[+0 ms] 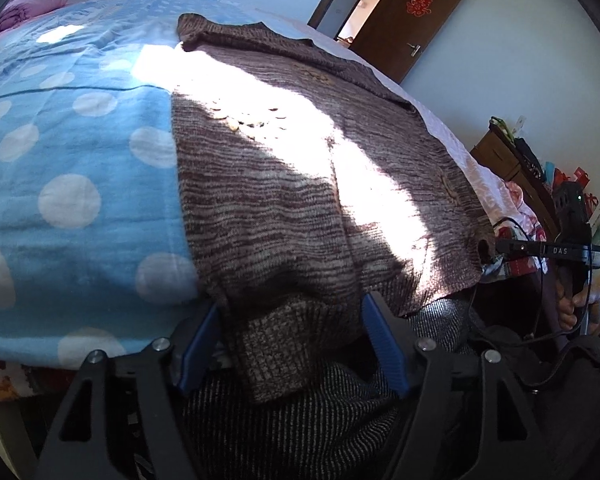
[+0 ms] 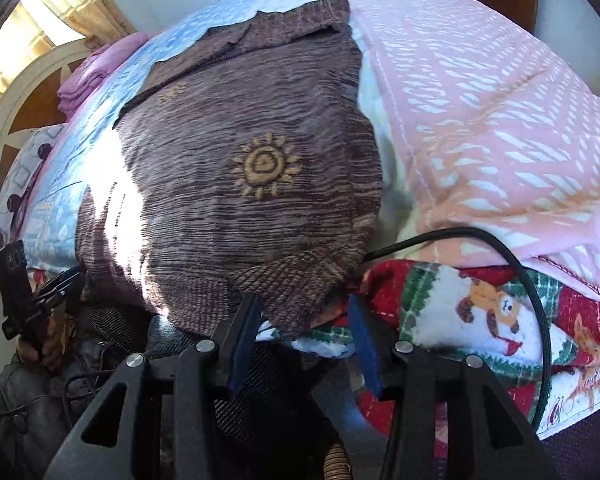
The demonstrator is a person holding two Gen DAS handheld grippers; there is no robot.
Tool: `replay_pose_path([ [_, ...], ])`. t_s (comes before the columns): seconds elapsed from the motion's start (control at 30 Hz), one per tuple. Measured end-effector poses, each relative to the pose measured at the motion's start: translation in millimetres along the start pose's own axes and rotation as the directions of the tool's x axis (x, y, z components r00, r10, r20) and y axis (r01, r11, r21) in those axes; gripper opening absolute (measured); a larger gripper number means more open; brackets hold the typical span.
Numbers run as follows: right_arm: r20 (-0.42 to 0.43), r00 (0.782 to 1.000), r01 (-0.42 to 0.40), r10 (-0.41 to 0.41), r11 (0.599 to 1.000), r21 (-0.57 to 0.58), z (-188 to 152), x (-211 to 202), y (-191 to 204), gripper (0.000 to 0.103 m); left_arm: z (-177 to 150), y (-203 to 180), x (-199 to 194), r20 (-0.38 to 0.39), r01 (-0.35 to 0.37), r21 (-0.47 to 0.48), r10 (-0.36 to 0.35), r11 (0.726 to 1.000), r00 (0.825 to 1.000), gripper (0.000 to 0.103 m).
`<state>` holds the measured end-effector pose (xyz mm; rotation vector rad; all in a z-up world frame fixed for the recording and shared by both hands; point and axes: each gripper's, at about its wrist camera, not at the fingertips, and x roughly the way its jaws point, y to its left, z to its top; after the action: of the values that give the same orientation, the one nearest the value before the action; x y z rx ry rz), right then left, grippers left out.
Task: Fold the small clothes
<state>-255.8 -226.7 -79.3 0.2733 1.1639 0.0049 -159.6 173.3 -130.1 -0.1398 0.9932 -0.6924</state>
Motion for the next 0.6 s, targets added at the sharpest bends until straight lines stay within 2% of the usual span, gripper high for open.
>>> replay_pose_path([
  [0.13, -0.007, 0.998, 0.054, -0.055, 0.997, -0.053, 3.7, 7.5, 10.7, 0.047, 0.1, -2.8, 0.7, 0.000, -0.013, 0.017, 0.013, 1.000, 1.000, 0.071],
  [0.23, -0.013, 0.996, 0.091, -0.093, 0.991, -0.096, 3.8, 12.9, 17.3, 0.047, 0.3, -2.4, 0.8, -0.007, -0.037, 0.031, 0.038, 0.999, 0.999, 0.053],
  [0.3, -0.011, 0.996, 0.088, -0.089, 0.990, -0.108, 4.0, 14.7, 20.9, 0.047, 0.9, 1.9, 0.9, -0.011, -0.044, 0.019, 0.044, 0.999, 0.999, 0.028],
  [0.33, -0.007, 0.997, 0.080, -0.081, 0.990, -0.112, 4.4, 15.5, 21.4, 0.042, 1.2, 5.8, 1.3, -0.016, -0.041, 0.001, 0.041, 0.999, 0.999, 0.024],
  [0.37, -0.018, 0.997, 0.067, -0.070, 0.991, -0.114, 4.7, 19.5, 22.3, 0.022, 1.5, 9.3, 1.4, -0.016, -0.033, -0.019, 0.033, 0.999, 0.999, 0.022],
  [0.4, -0.032, 0.998, 0.054, -0.057, 0.993, -0.108, 5.0, 23.3, 20.6, 0.012, 1.0, 11.0, 0.8, -0.013, -0.024, -0.032, 0.024, 0.999, 1.000, 0.020],
  [0.43, -0.041, 0.998, 0.038, -0.042, 0.995, -0.094, 5.1, 26.7, 17.5, 0.008, 0.6, 11.2, 0.3, -0.010, -0.020, -0.037, 0.020, 0.999, 1.000, 0.019],
  [0.53, -0.045, 0.999, -0.016, 0.013, 0.998, -0.066, 5.7, 24.0, 12.7, 0.005, 3.5, 8.5, -2.5, -0.007, -0.016, -0.040, 0.015, 0.999, 1.000, 0.014],
  [0.6, -0.013, 0.996, -0.090, 0.090, 0.995, -0.053, 12.1, 8.5, 11.0, 0.005, 10.3, 10.2, -10.7, 0.019, 0.052, -0.091, -0.050, 0.995, 0.999, 0.013],
])
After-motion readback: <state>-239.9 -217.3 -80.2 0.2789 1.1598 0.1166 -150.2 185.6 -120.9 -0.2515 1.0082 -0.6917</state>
